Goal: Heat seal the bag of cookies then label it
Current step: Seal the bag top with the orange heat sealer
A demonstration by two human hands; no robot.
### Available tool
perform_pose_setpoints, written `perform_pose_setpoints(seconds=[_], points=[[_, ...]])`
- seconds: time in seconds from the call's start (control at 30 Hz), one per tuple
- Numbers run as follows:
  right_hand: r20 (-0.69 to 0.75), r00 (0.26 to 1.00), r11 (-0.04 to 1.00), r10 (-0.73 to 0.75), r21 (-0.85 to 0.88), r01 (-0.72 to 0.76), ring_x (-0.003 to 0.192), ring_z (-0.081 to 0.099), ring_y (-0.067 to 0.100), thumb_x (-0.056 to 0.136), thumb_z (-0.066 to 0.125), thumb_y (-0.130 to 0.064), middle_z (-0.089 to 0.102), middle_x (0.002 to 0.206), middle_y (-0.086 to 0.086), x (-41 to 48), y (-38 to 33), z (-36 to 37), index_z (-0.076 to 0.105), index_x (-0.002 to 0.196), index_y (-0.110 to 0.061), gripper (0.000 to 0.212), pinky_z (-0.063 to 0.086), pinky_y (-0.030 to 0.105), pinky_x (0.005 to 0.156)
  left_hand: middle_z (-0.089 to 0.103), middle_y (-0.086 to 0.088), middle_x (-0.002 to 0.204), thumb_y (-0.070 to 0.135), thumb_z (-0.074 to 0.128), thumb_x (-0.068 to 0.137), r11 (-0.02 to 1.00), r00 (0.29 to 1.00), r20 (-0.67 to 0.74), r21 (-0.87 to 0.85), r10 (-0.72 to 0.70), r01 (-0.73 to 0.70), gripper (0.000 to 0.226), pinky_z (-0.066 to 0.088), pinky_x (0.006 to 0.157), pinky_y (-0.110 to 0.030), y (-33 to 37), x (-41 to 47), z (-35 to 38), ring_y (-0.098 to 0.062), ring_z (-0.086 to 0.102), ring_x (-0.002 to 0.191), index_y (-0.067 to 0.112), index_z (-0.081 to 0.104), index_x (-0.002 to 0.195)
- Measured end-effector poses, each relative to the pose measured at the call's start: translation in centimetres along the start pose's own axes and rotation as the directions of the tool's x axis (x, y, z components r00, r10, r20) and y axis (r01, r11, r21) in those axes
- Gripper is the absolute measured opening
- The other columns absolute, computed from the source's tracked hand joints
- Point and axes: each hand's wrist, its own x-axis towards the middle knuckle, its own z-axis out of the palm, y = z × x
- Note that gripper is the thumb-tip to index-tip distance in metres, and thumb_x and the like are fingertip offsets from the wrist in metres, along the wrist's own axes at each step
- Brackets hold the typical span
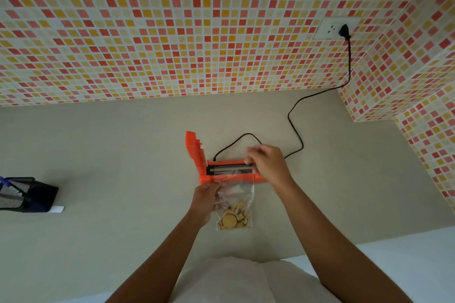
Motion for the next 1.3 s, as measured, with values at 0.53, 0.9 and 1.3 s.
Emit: perform_pose_setpoints(seconds=[0.53, 0.9, 1.3], points=[[-0.021, 0.97, 0.968, 0.244, -0.056, -0.244, 0.063, 0.056, 0.009, 0.09, 0.065, -0.044, 0.069, 0.076, -0.004, -1.7, 11.6, 0.4, 0.077, 0.09, -0.019, 0.027, 0.041, 0.028, 0.062, 0.062, -0.019, 0.093, 0.023, 0.052, 0.1, 0.999, 1.0, -0.002, 0.046, -0.008, 0.008, 0.025, 0.058, 0.071, -0.044, 0.3, 0.1, 0.0, -0.032, 0.065, 0.084, 0.002, 0.066, 0.104], [0.02, 0.99, 0.988, 0.142, -0.057, -0.141, 0.068, 0.062, 0.005, 0.09, 0.07, -0.016, 0.075, 0.09, 0.005, -1.6, 10.7, 0.4, 0.076, 0.098, -0.01, 0.012, 0.047, 0.019, 0.067, 0.074, -0.007, 0.084, 0.017, 0.048, 0.101, 0.999, 1.0, 0.002, 0.038, -0.024, 0.024, 0.024, 0.058, 0.064, -0.037, 0.4, 0.2, 0.0, -0.019, 0.073, 0.07, 0.002, 0.066, 0.103], [0.007, 1.0, 0.997, -0.001, -0.073, 0.001, 0.081, 0.069, 0.007, 0.089, 0.071, -0.016, 0.076, 0.089, -0.002, -1.5, 8.8, 0.3, 0.077, 0.095, -0.014, 0.009, 0.053, 0.019, 0.074, 0.071, -0.017, 0.111, 0.016, 0.045, 0.102, 0.999, 0.999, -0.005, 0.019, -0.051, 0.051, 0.026, 0.05, 0.096, -0.059, 0.3, 0.5, 0.1, -0.035, 0.067, 0.106, 0.004, 0.067, 0.109]])
